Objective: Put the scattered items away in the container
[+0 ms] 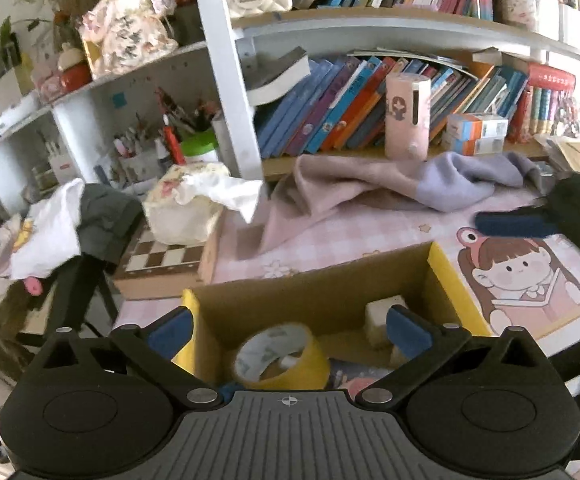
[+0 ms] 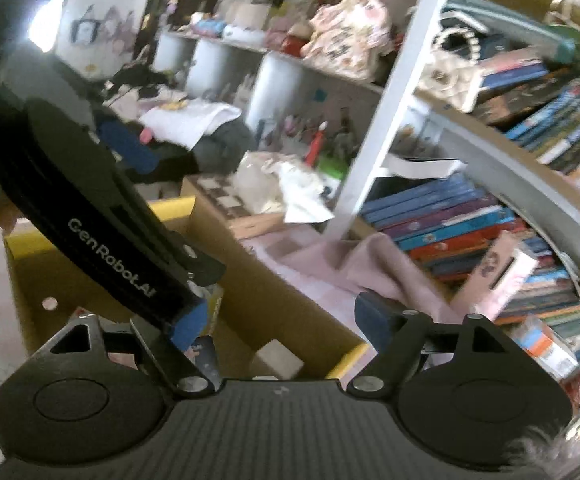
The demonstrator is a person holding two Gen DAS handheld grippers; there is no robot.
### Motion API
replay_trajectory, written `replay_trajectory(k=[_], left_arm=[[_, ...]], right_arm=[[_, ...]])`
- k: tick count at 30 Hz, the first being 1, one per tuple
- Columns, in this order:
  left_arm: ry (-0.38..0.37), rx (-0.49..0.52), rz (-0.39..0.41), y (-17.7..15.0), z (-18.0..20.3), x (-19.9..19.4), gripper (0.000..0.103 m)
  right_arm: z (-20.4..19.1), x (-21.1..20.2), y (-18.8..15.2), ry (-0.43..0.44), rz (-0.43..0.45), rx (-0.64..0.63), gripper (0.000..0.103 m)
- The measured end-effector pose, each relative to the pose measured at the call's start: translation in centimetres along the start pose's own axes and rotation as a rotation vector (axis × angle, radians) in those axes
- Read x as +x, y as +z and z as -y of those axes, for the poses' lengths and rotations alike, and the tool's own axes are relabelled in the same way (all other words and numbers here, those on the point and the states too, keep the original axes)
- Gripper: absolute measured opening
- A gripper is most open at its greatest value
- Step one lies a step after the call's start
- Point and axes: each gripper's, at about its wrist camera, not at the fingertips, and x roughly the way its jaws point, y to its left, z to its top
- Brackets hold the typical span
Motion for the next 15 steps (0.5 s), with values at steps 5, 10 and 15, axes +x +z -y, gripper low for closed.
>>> replay_trajectory(k=[5,10,15], left_arm=[[-0.014,-0.035,0.075,-1.5,-0.6,-3.5,0.103],[-0.006,-0.052,0.148,-4.1,-0.9,-7.4,0.103],[-0.02,-0.121,0.179,-8.2,-1.6,-11.7,0.103]], right_arm=[[-0.9,-3.1,-0.6,-0.08,0.01,0.057,0.085],[-3.1,-6.2,-1.8,-0.152,0.018,0.066,0.085],[-5.4,-10.1,-3.0,-0.233,0.021,0.142,0.092]])
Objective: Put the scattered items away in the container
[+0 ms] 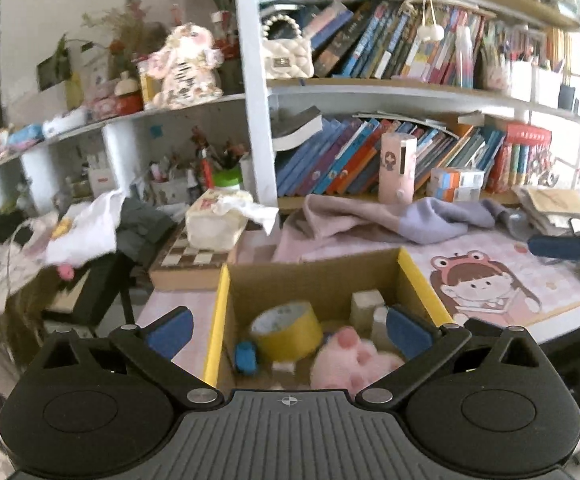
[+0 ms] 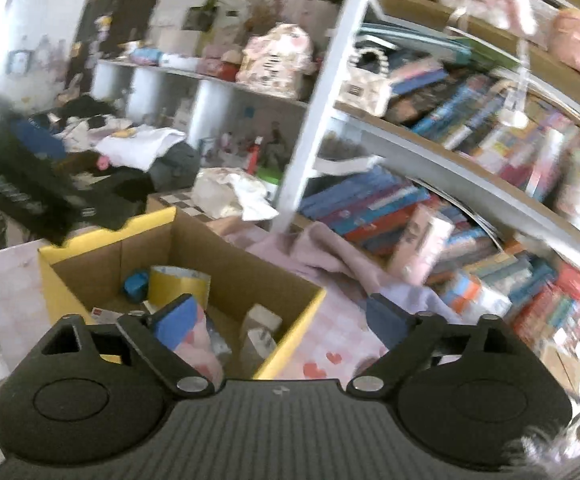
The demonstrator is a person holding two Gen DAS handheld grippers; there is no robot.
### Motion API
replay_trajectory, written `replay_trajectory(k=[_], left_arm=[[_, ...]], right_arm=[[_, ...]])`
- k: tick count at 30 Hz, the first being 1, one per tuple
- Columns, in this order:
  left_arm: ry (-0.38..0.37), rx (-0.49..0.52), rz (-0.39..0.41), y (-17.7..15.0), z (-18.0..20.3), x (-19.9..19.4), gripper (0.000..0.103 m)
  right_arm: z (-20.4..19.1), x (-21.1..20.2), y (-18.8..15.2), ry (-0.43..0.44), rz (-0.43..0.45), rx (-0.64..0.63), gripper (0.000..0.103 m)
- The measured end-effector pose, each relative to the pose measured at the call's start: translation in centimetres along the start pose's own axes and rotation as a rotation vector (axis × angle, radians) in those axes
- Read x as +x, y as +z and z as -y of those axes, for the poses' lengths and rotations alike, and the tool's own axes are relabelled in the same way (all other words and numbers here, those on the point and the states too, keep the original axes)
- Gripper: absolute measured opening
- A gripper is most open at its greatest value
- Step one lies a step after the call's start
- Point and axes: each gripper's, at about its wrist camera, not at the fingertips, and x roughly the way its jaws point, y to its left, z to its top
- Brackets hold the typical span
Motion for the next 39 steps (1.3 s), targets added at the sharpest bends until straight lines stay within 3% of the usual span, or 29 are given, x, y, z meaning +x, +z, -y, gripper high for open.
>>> replay_trajectory(k=[6,11,15,20,25,31,39], left_arm=[[-0.002,-0.098,0.043,-4.1,-0.3,-6.4,0.103],[-0.022,-0.188,-0.024,-7.4,0.3,-7.5,0.103],[-0.03,-0.172,-0.099,-9.5,2.2,-7.8,0.103],[-0.108,-0.098,-0.149,-10.7,5.0,-8.5,0.103],[-0.116,-0.033,-0.172,-11.3,6.7,-8.8,0.103],[-0.13,-0.019,-0.295,-12.7,8.0,-7.4,0.103],[-0.111,-0.028,-0.292,-13.0,8.2,-8.0,0.103]], right_arm=[[-0.9,-6.6,-2.0,-0.036,-0.023,0.202,0.101],[-2.0,-11.5,-4.1,-0.092,-0.049,0.226,0.103],[-2.7,-14.5,-6.7,-0.117,-0.113,0.271,0.103],[-2.7,-15.9,-9.2,-0.136,-0.225,0.332,0.103],[-1.7,-16.7,-11.0,-0.158,-0.283,0.41,0.103],[-1.2,-17.1,-12.2,-0.166,-0.333,0.439,0.103],[-0.8,-17.0,-12.5,-0.151,-0.354,0.453,0.103]])
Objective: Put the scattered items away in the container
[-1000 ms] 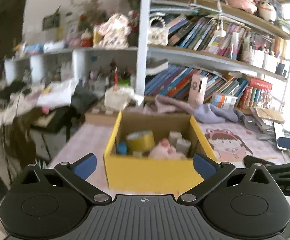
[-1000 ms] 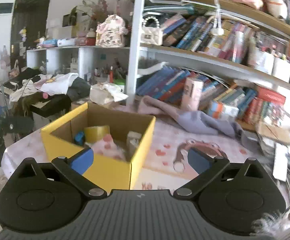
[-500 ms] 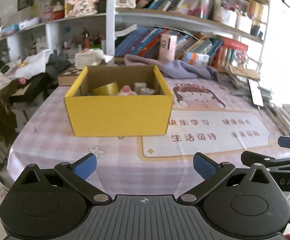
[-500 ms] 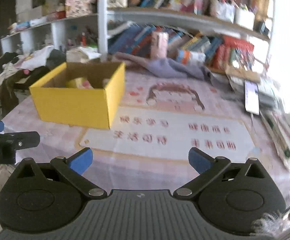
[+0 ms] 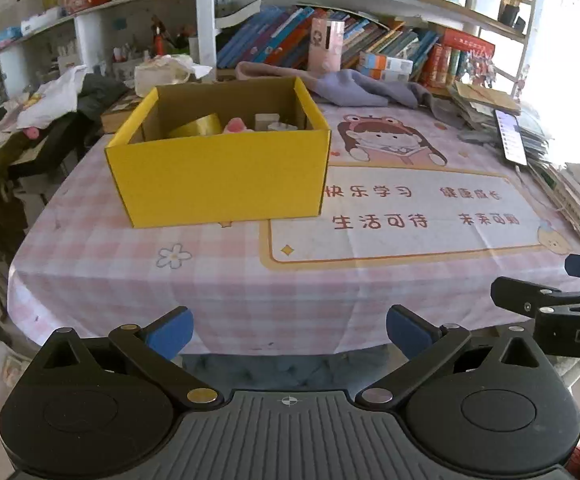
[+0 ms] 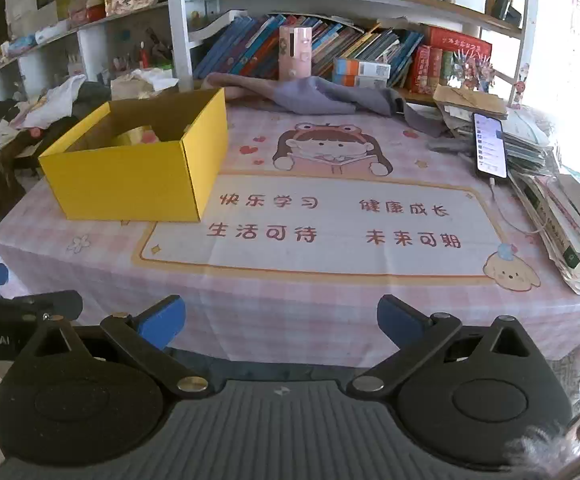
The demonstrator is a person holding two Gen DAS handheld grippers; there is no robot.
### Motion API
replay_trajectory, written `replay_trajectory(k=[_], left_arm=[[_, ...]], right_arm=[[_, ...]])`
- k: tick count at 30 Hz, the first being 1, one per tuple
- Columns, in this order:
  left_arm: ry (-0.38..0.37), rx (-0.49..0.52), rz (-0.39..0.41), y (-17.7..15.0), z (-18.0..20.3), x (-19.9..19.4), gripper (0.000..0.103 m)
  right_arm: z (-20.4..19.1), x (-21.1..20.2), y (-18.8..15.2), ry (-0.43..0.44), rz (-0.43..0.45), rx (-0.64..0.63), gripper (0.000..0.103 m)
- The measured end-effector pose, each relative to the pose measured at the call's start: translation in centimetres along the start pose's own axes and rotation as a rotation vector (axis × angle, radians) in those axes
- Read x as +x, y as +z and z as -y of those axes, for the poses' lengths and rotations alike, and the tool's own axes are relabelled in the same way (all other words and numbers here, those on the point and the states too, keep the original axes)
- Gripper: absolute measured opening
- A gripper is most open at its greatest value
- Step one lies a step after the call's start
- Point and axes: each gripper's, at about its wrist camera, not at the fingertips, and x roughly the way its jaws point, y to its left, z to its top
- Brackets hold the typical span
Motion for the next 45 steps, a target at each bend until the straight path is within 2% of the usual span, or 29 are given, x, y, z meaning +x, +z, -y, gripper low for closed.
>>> replay_trajectory(k=[13,36,45], left_arm=[[0.02,0.014,-0.004,-0.02,0.6,-0.33,0.103],[0.014,0.0,-0.019,-0.07,0.6,-0.06,0.103],[-0.02,-0.001,-0.016,-0.14,0.7,0.06,0.103]], right_arm=[[0.2,-0.17,-0.03,0.007,-0.009,0.007,0.103],[-0.37,-0.09,-0.16,0.011,-0.024,-0.03,0.103],[-0.5,0.33,-0.14,0.02,-0.033,-0.046,0.103]])
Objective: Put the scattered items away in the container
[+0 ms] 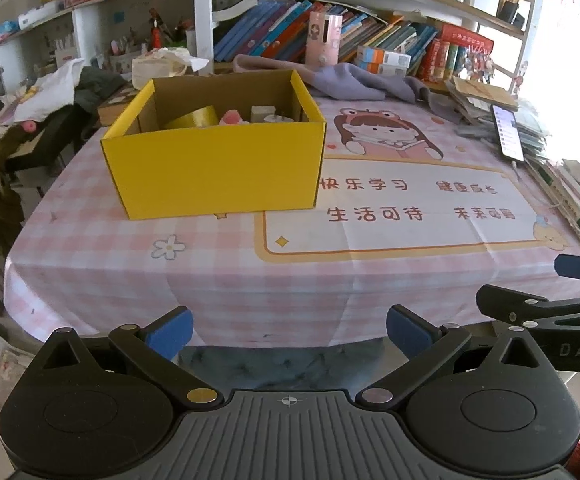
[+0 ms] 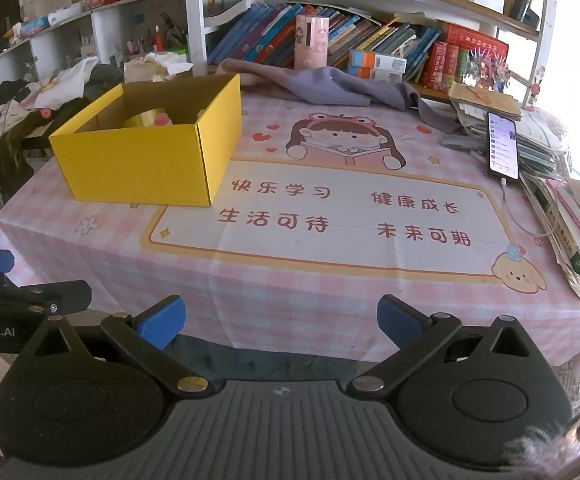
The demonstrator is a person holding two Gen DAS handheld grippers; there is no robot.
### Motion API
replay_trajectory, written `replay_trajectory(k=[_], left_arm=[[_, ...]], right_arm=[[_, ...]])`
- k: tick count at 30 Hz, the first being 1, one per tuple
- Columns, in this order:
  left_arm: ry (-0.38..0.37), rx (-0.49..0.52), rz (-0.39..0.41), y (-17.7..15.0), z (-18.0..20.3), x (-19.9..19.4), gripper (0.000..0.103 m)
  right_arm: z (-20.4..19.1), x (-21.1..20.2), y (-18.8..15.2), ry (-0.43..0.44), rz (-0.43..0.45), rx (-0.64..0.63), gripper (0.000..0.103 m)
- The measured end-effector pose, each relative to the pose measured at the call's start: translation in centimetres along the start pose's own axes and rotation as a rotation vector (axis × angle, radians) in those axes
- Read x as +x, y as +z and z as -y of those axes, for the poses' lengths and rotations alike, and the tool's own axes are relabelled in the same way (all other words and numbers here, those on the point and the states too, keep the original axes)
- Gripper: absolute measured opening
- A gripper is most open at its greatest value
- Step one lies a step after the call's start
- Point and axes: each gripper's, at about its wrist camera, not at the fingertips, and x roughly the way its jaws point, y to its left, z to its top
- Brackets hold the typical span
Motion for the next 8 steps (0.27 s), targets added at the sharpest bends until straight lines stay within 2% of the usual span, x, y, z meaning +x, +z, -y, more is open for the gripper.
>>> replay_trajectory(k=[8], left_arm=[[-0.011,0.021,0.007,0.22,0.43,0.09,0.103]], right_arm=[[0.2,0.29,0.05,-0.001,-0.011,-0.001,0.103]])
